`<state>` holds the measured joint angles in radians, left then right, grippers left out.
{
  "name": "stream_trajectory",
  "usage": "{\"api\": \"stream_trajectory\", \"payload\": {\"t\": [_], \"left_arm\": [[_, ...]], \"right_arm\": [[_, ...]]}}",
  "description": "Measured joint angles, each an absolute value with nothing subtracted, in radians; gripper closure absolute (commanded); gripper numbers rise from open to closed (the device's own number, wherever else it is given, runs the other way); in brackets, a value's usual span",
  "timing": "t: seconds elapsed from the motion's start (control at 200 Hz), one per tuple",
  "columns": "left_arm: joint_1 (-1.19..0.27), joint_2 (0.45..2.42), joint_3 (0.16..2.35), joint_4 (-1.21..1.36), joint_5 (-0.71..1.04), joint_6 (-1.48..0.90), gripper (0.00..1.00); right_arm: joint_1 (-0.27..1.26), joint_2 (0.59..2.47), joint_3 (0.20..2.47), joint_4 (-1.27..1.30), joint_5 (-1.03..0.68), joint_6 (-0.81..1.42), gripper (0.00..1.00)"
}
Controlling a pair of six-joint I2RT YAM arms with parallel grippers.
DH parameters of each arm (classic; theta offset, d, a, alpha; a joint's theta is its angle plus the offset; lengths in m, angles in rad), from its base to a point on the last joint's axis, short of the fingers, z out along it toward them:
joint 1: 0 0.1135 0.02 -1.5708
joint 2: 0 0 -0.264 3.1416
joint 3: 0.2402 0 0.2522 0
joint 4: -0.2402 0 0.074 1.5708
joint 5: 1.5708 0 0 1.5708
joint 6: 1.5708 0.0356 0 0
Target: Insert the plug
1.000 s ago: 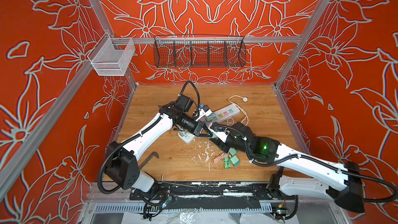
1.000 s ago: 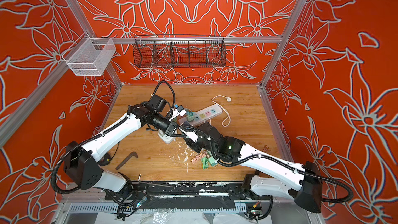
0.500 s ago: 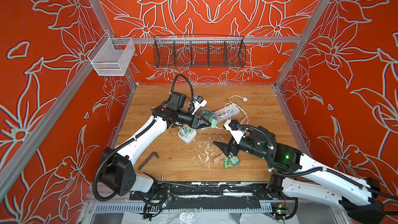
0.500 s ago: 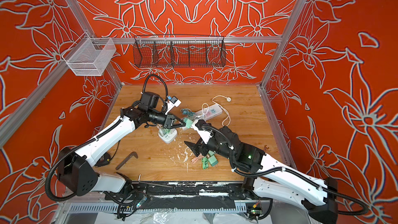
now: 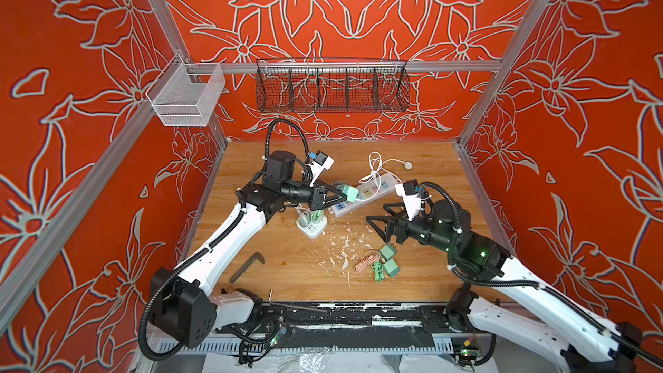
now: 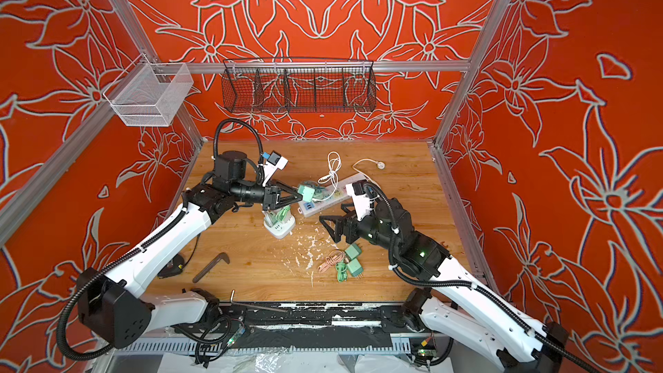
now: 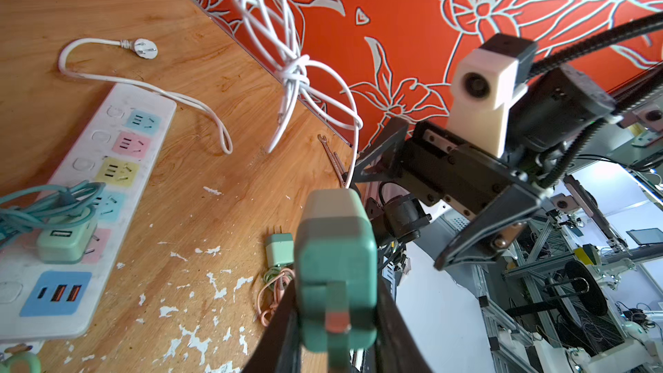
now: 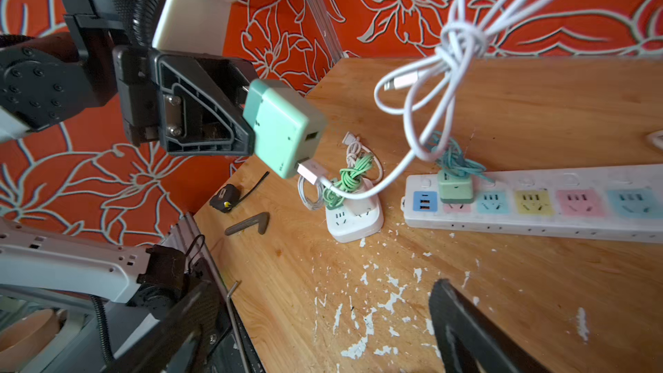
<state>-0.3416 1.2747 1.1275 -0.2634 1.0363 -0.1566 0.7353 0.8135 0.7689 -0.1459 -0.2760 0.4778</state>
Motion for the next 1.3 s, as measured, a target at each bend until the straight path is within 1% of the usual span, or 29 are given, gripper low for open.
{"api": "stream_trajectory", "payload": {"t": [0.19,0.465,0.59,0.951,1.021,1.116,1.301], "left_arm": [[-0.325,1.246,1.089,-0.215,1.099,-0.181,1.0],[-0.321,1.245,1.085,-0.207,1.195,-0.183,1.0],[-0.321,1.245,1.085,-0.205,1.23,-0.183,1.0],[-0.321,1.243,1.085,-0.2,1.294,-0.179,1.0],[-0.321,1.243,1.085,-0.2,1.299,-0.178,1.0],[-0.321,1.243,1.085,-0.2,1.303,-0.178,1.0],[-0.321,1.243,1.085,-0.2,1.304,-0.178,1.0]], "right_arm": [[0.659,0.89,0.725,0.027,-0.455,0.597,0.07],[0.653,0.941,0.727,0.179,-0.584,0.648,0.12],[0.649,0.984,0.748,0.228,-0.626,0.664,0.18],[0.649,1.046,0.761,0.382,-0.698,0.724,0.42],[0.649,1.053,0.764,0.4,-0.706,0.734,0.45],[0.649,1.061,0.77,0.418,-0.718,0.745,0.48],[0.649,1.074,0.772,0.431,-0.733,0.75,0.48]]}}
